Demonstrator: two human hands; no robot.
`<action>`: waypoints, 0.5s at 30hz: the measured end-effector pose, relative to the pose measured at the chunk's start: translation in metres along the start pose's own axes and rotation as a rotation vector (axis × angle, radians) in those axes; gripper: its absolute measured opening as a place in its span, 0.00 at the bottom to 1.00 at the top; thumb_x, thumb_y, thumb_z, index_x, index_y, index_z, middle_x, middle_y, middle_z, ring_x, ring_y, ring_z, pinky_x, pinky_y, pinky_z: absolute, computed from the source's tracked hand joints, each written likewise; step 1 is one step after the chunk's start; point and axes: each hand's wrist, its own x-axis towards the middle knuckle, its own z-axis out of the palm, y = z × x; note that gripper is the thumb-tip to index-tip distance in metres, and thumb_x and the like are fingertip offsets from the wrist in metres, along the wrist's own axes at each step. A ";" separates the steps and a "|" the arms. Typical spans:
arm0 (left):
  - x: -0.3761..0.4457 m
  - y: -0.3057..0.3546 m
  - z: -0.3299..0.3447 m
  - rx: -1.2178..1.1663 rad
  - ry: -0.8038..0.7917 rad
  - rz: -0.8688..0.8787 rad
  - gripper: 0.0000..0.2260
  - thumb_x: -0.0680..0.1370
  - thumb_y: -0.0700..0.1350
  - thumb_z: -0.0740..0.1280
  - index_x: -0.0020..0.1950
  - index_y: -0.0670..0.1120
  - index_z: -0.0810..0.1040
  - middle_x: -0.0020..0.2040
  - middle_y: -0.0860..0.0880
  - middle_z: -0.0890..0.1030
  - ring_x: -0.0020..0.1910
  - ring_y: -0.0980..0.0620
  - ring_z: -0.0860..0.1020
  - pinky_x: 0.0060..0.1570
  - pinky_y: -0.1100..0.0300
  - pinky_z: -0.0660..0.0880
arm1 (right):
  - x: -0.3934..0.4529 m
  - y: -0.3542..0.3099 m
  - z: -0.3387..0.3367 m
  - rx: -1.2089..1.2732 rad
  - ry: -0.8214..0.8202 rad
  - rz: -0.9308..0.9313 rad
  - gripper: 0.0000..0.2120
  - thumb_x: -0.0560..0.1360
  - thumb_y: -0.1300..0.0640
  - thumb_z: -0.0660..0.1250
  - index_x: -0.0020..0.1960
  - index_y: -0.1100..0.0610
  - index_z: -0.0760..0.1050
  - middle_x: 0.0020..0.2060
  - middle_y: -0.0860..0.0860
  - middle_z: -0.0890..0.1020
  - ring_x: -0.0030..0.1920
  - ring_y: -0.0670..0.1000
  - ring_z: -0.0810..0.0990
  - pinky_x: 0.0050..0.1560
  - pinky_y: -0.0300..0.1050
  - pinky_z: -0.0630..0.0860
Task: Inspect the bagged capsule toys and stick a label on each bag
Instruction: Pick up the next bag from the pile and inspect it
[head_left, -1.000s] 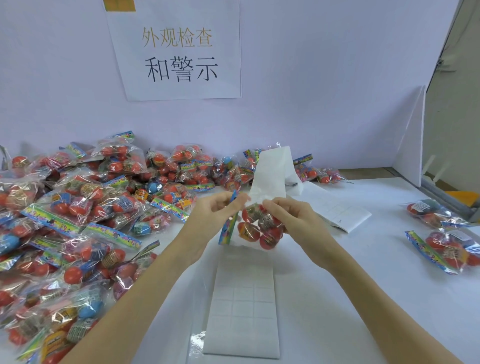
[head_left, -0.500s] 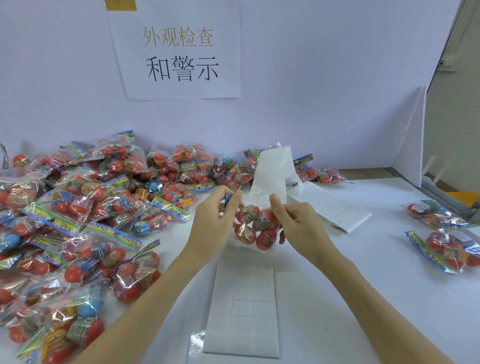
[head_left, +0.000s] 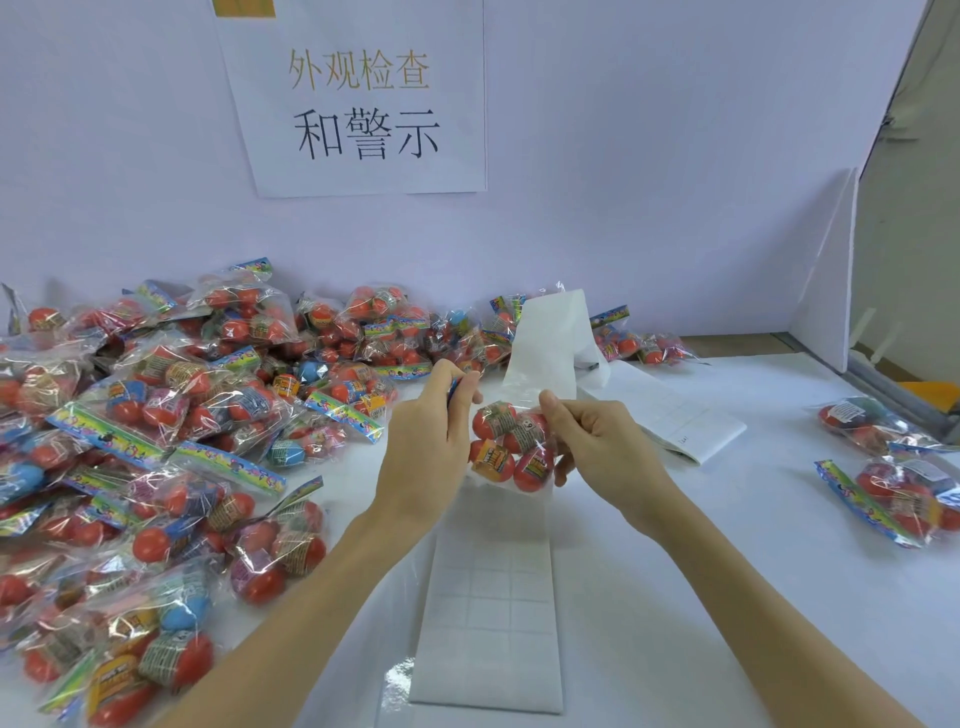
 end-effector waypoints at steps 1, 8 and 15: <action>-0.001 0.000 0.001 -0.006 0.001 -0.011 0.13 0.86 0.47 0.58 0.49 0.41 0.75 0.25 0.57 0.70 0.23 0.56 0.70 0.24 0.67 0.61 | 0.000 0.000 -0.001 0.047 -0.034 0.032 0.20 0.85 0.48 0.59 0.49 0.58 0.85 0.35 0.50 0.87 0.33 0.45 0.83 0.33 0.40 0.79; 0.001 -0.002 -0.005 -0.063 0.027 -0.110 0.13 0.87 0.45 0.60 0.44 0.44 0.73 0.30 0.49 0.75 0.27 0.53 0.73 0.29 0.57 0.70 | 0.000 0.005 -0.004 0.178 -0.174 0.070 0.10 0.83 0.54 0.69 0.59 0.58 0.81 0.50 0.55 0.88 0.53 0.55 0.87 0.51 0.47 0.83; 0.011 0.001 -0.010 -0.373 -0.338 -0.301 0.06 0.81 0.50 0.72 0.52 0.49 0.86 0.45 0.54 0.86 0.45 0.55 0.83 0.44 0.61 0.80 | -0.003 0.003 -0.001 0.186 -0.219 0.028 0.14 0.77 0.48 0.76 0.58 0.55 0.82 0.48 0.56 0.88 0.50 0.59 0.87 0.50 0.55 0.81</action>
